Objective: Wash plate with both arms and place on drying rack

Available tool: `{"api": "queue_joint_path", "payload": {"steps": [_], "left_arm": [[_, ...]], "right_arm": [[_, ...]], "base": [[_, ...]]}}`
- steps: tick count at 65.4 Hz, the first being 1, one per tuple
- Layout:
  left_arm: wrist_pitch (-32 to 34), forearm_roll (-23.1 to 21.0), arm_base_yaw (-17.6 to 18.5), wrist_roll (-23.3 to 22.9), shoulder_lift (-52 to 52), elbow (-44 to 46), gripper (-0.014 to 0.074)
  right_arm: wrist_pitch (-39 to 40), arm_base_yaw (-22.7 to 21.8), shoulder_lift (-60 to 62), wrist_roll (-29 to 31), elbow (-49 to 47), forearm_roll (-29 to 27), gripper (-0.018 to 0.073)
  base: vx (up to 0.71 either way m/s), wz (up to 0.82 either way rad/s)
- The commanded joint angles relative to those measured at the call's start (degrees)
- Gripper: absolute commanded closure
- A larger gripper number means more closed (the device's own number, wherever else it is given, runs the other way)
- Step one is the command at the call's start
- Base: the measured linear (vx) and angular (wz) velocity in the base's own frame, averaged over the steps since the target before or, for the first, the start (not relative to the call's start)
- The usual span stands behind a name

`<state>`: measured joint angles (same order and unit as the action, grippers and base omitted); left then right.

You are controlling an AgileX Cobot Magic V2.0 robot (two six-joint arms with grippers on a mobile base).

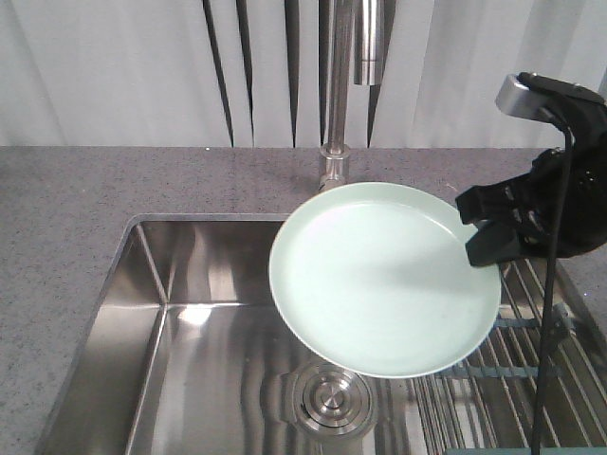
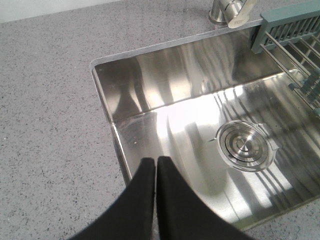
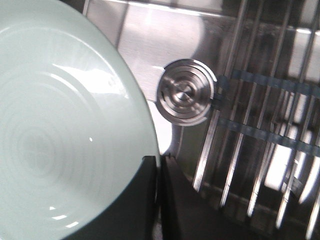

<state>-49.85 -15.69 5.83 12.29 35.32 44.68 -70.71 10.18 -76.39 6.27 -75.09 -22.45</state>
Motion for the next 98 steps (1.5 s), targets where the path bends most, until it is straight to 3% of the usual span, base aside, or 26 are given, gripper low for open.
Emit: {"api": "queue_joint_path", "payload": {"steps": [1, 14, 25, 49, 58, 74, 86, 90, 98], "left_arm": [[3.5, -1.3, 0.1, -0.6, 0.3, 1.4, 0.0603], [3.4, -1.3, 0.1, -0.6, 0.3, 1.4, 0.0603], [3.4, -1.3, 0.1, -0.6, 0.3, 1.4, 0.0603], [3.4, -1.3, 0.1, -0.6, 0.3, 1.4, 0.0603], [3.4, -1.3, 0.1, -0.6, 0.3, 1.4, 0.0603], [3.4, -1.3, 0.1, -0.6, 0.3, 1.4, 0.0603], [3.4, -1.4, 0.1, -0.6, 0.3, 1.4, 0.0603], [3.4, -1.4, 0.1, -0.6, 0.3, 1.4, 0.0603], [3.4, -1.4, 0.1, -0.6, 0.3, 1.4, 0.0603]], "right_arm": [[5.9, 2.5, 0.9, 0.4, -1.9, -4.5, 0.0563], [17.4, 10.7, -2.3, -2.4, -1.9, -0.4, 0.0563], [24.7, 14.2, -2.1, -7.3, -1.9, 13.2, 0.0563], [23.9, 14.2, 5.5, -18.6, -1.9, 40.9, 0.0563], [19.9, 14.2, 4.7, -19.4, -1.2, 45.7, 0.0563], [21.5, 14.2, 2.8, -21.8, 3.4, 49.5, 0.0563], [20.9, 14.0, 2.8, -29.8, 3.4, 63.6, 0.0563], [20.8, 12.6, 2.7, -31.1, 3.4, 65.9, 0.0563], [21.0, 7.6, 1.7, -32.0, 3.4, 64.9, 0.0563]], "base": [[0.0, 0.0], [0.0, 0.0], [0.0, 0.0], [0.0, 0.0], [0.0, 0.0], [0.0, 0.0], [0.0, 0.0], [0.0, 0.0], [0.0, 0.0]]}}
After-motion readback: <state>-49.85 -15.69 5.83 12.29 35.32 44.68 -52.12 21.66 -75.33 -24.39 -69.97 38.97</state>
